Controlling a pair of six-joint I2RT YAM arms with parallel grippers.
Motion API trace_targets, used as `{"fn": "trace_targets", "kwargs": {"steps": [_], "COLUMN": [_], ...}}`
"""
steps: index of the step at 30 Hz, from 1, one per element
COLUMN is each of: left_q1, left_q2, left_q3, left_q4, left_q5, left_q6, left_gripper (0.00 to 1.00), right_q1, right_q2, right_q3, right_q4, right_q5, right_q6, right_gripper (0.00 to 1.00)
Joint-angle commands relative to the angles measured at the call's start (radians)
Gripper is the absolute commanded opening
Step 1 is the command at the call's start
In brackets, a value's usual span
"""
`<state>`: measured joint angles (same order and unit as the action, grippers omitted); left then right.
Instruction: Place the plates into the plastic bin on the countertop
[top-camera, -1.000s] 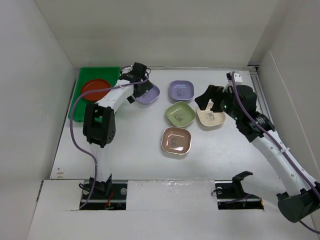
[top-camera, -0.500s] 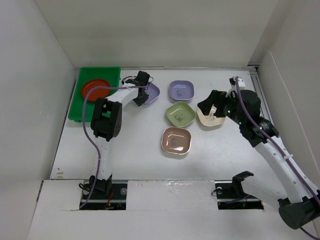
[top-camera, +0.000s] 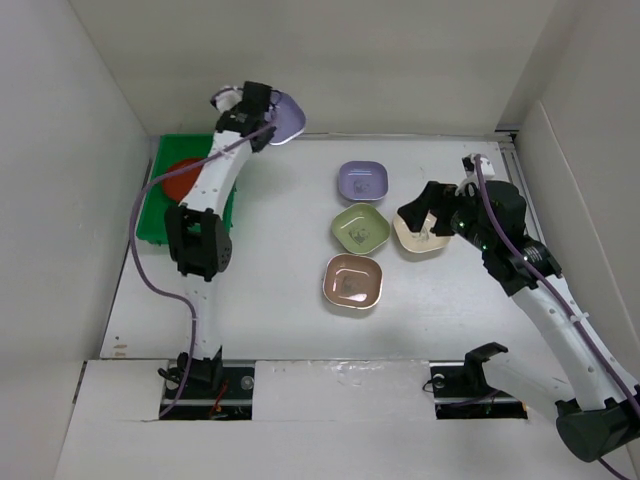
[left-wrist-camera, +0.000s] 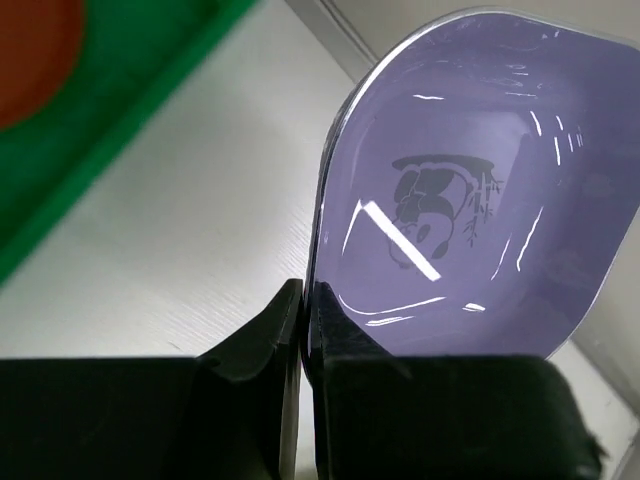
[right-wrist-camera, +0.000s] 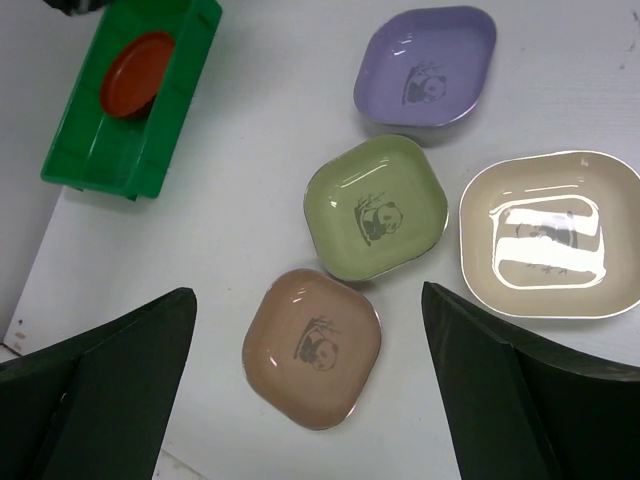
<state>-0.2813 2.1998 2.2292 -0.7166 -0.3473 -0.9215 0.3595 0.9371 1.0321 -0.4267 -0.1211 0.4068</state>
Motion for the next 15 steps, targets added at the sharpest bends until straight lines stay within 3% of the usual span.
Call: {"fn": "trace_targets", "kwargs": {"steps": [1,4,5,8,11,15], "left_q1": [0.149,0.279,0.315,0.433,0.491,0.491], "left_q2": [-0.107,-0.205,-0.265,-0.333,-0.319,-0.217], "left_q3": [-0.009,-0.158,-0.289,-0.478,-0.481,-0.363], "left_q4": [-0.112,-0.032,0.014,0.181,0.215,0.145], "left_q5": [0.004,0.097,0.146,0.261,0.280,0.232], "left_q6": [0.016,0.007,0.018,0.018,0.076,0.142], "left_gripper": [0.00,0.00,0.00,0.00,0.00,0.00], "right_q1": [-0.007,-0.007,-0.007,-0.007,-0.007,0.002], "right_q2": [-0.011,-0.011,-0.011,-0.011,-0.011,-0.011], "right_q3": [0.000,0.000,0.000,0.000,0.000,-0.009], "right_q4": [0.019,0.028,0.028,0.037,0.037,0.037], "right_q5": [-0.029,-0.038,-0.038,-0.069,-0.080,-0.080], "right_q6": [-0.013,-0.013,-0.013,-0.022,-0.042,-0.051], "right_gripper": [1.00,1.00,1.00,1.00,1.00,1.00]}}
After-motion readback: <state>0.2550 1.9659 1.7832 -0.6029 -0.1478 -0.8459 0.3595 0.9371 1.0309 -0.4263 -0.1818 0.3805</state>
